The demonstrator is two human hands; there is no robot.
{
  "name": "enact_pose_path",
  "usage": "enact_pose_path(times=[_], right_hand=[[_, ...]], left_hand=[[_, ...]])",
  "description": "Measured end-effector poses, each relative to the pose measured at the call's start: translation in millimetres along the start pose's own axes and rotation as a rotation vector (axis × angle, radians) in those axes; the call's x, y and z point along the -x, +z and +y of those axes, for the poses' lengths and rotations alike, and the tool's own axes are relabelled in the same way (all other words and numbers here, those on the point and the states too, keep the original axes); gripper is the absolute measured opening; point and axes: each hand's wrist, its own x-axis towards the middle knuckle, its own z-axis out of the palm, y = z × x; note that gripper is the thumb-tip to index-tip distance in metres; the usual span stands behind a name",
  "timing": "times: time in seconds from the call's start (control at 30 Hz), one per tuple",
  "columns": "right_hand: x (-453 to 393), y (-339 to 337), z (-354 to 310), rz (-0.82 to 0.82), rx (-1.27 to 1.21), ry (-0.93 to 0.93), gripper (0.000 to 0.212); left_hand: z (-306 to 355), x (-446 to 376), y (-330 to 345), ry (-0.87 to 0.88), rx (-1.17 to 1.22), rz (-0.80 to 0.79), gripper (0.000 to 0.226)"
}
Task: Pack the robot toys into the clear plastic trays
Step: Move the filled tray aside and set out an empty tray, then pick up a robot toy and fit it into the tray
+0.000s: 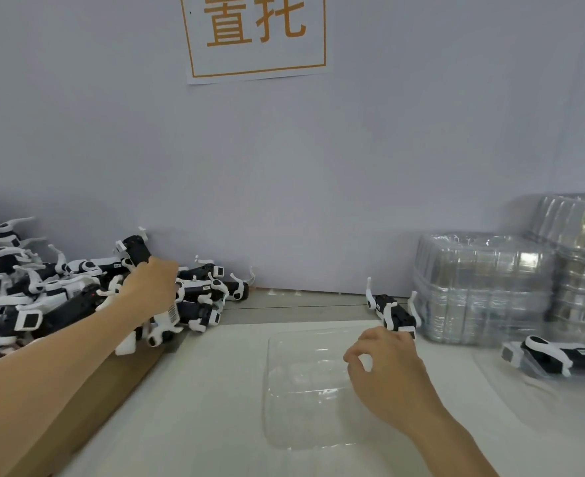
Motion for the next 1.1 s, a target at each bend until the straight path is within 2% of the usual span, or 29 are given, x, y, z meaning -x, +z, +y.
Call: enact_pose_path(times=[0.07, 0.17, 0.23, 0.3, 0.37, 0.4, 0.47, 0.53, 0.63, 0.67, 0.73, 0.8, 0.9, 0.97, 1.1], right_hand=[[0.4, 0.2, 0.9, -0.002, -0.002, 0.002, 0.019], [2.0, -0.6, 0.5, -0.011, -0.013, -0.008, 0.018], [1.1, -2.1, -2.3, 0.012, -0.010, -0.006, 0.020], [-0.5, -5.8, -6.7, 0.136, -0.133, -0.046, 0.035], [-0.2, -14.3, -19.6, 0.284, -0.382, -0.163, 0.061], [0.0, -18.2, -28.4, 0.311, -0.429, -0.233, 0.073], [-0.8, -20.0, -44.8, 0.325, -0.367, -0.327, 0.089], [-4.7, -17.9, -48.9, 0.361, -0.346, -0.297, 0.091], [-11.4, -19.7, -32.7, 0.483, -0.399, -0.186, 0.056], [-12.2, -23.2, -26.2, 0.488, -0.438, -0.138, 0.052], [-13.7, -31.1, -11.3, 0.478, -0.534, -0.035, 0.057], [-15.5, -36.6, 1.0, 0.498, -0.576, 0.026, 0.051], [-16.8, -44.7, 11.3, 0.546, -0.589, 0.067, 0.028], [-16.1, -50.1, 13.7, 0.554, -0.604, 0.056, 0.015], [-15.8, -53.4, 13.9, 0.522, -0.666, 0.075, 0.013]], left_hand=[[8.9, 5.6, -13.3, 0.001, 0.105, 0.123, 0.020], [31.1, 15.0, -43.9, -0.026, 0.390, 0.280, 0.023], [51.3, 18.2, -66.7, 0.024, 0.514, 0.347, 0.028], [77.5, 27.9, -85.7, 0.124, 0.556, 0.398, 0.027], [110.0, 47.4, -98.3, 0.231, 0.598, 0.459, 0.022], [127.1, 60.2, -102.2, 0.281, 0.643, 0.480, 0.019], [161.2, 87.7, -103.9, 0.388, 0.721, 0.488, 0.015], [191.6, 112.1, -98.3, 0.454, 0.802, 0.449, 0.015], [215.1, 131.9, -87.9, 0.540, 0.936, 0.384, 0.014], [214.7, 133.1, -84.6, 0.547, 1.016, 0.348, 0.015], [205.3, 129.6, -72.6, 0.517, 1.099, 0.304, 0.021], [188.4, 123.7, -51.5, 0.450, 0.949, 0.232, 0.028], [159.6, 122.3, -14.3, 0.314, 0.673, -0.101, 0.040], [149.1, 123.5, -4.5, 0.249, 0.572, -0.246, 0.036], [146.7, 125.3, -15.2, 0.149, 0.392, -0.234, 0.024]])
